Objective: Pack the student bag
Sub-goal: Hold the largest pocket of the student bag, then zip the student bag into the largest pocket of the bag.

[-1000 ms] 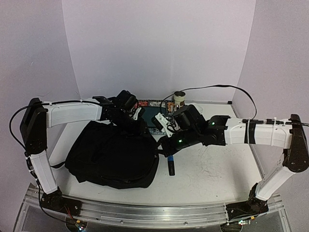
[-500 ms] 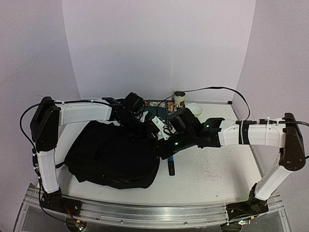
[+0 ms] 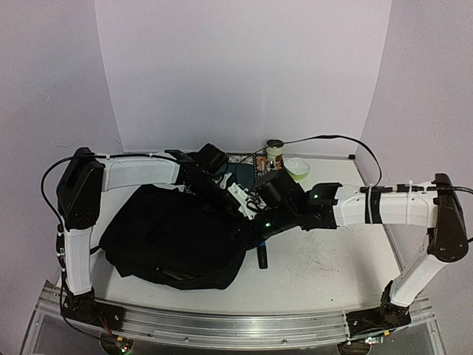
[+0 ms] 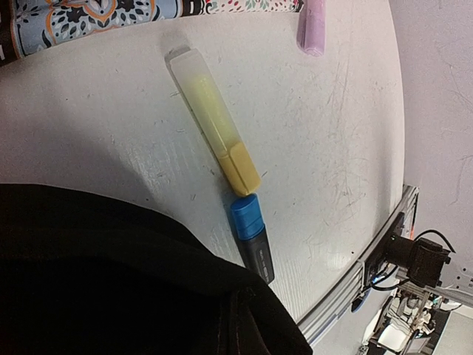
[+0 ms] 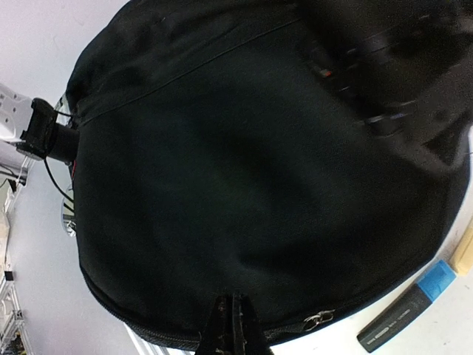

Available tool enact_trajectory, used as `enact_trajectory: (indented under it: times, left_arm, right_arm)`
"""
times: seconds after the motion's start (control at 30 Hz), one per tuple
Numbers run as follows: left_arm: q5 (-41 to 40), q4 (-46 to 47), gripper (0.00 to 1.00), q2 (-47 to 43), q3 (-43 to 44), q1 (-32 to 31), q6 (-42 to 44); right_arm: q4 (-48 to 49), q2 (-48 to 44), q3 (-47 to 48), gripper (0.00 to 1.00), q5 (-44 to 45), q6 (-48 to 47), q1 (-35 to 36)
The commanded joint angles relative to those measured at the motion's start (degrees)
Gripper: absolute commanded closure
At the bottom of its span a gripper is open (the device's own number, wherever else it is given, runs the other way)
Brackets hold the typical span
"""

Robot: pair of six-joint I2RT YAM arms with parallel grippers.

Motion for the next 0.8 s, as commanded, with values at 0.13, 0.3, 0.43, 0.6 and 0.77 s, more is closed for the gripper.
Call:
enact_trajectory:
  times: [0.13,0.3,0.43,0.6,0.77]
  left_arm:
    - [-1.87,2.02,1.0,2.74,6.6,0.67,0.8]
    - [-2.9,2.02,1.0,4.69,9.63,0.97,0.52]
    - [-4.61,2.02,1.0,6.3,12.47,1.27,0.35]
    - [-5.58,2.07,0.94,4.08,11.7,1.37,1.1]
    - [-9.4,2.02,0.73,-3.37,4.93,1.37,2.63]
  right_arm:
    - [0.47,-3.2,1.22,1.0,-4.04,0.16,7.12]
    - [0.42,-0.95,3.6,1.0,-5.44,-0.02,10.33]
    - [0.39,0.32,6.08,1.0,-6.59,-0.63,11.82]
    - [-1.03,-0.96,5.29,1.0,1.81,1.99,11.81]
    - [-2.98,-3.12,3.36,0.81,9.56,5.84,10.73]
